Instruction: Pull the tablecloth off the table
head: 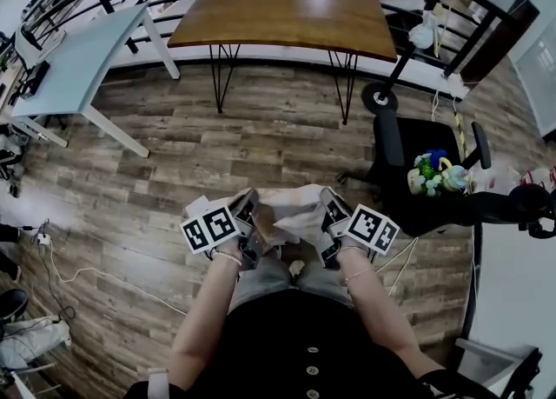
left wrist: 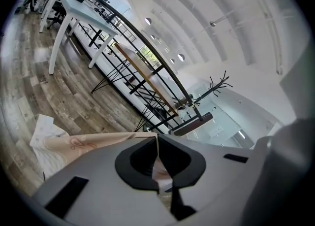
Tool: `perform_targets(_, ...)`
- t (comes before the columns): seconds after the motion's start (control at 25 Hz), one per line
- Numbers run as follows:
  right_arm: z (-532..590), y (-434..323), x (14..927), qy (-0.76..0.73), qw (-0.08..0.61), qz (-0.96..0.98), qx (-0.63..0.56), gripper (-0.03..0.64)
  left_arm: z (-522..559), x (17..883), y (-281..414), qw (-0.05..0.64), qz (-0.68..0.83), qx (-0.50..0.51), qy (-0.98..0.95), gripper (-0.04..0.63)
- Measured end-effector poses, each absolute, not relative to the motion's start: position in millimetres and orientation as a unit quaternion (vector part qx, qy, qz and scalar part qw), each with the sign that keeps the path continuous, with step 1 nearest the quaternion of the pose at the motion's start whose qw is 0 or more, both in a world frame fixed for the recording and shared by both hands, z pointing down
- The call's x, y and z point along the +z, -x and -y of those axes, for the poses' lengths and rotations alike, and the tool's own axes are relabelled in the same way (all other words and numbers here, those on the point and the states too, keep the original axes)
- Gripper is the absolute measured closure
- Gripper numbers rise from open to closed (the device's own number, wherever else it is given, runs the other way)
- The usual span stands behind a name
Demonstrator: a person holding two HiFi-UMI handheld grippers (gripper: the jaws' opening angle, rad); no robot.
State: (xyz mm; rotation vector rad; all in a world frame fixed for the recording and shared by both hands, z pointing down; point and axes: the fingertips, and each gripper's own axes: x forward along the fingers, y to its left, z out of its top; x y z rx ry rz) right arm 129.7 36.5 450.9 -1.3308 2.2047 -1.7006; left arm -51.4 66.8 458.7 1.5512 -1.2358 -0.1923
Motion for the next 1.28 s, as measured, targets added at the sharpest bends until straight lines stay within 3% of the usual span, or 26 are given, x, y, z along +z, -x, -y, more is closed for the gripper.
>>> perform_targets(1.28, -47.3, -136.7, 456.7, 0.416, 0.011, -0.723, -0.551, 0.59, -80.1, 462.1, 43.0, 0.547, 0.528, -0.088, -0.643, 0.578)
